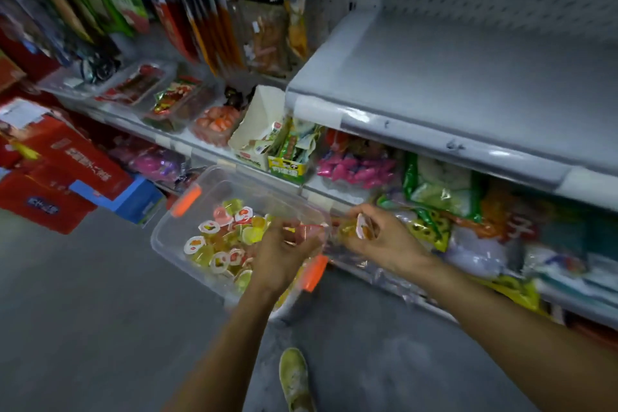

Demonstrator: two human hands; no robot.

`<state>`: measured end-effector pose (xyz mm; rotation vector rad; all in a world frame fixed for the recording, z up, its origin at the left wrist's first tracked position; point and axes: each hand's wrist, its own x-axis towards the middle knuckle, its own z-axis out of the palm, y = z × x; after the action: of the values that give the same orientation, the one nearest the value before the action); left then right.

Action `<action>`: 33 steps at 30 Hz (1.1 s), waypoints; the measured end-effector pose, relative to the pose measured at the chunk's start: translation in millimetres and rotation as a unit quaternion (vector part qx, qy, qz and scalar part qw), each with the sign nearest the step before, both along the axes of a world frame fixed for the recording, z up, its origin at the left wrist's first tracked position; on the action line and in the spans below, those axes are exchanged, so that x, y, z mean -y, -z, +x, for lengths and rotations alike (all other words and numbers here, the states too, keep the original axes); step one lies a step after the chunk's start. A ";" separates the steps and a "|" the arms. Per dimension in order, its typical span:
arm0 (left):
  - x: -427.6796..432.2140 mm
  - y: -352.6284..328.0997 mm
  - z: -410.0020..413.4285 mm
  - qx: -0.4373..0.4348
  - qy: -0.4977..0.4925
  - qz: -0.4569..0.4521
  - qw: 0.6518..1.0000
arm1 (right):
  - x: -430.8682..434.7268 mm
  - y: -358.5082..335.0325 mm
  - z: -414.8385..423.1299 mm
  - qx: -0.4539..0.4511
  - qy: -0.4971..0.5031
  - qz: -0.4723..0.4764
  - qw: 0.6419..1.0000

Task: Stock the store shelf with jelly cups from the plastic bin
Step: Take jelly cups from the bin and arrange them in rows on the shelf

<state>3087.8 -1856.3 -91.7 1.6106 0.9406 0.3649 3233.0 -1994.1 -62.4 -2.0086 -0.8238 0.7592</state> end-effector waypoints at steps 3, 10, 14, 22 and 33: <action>55.4 -38.8 16.0 0.035 0.012 0.013 0.999 | 63.7 -46.0 7.4 0.016 0.023 0.021 0.999; 171.3 -131.8 58.9 0.102 0.070 0.038 0.992 | 201.9 -149.9 31.5 0.098 0.047 0.069 0.992; 218.9 -186.0 85.2 0.152 0.113 0.066 0.980 | 260.9 -201.4 44.4 0.150 0.075 0.096 0.981; 274.2 -299.0 126.3 0.216 0.152 0.156 0.952 | 324.3 -288.0 71.7 0.183 0.136 0.200 0.953; 262.7 -398.8 204.1 0.274 0.156 0.234 0.920 | 318.5 -376.4 152.8 0.262 0.217 0.290 0.895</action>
<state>3291.9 -2118.9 307.1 1.9038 0.1617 0.8103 3385.8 -2312.5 314.0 -1.7424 -0.7347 -0.2865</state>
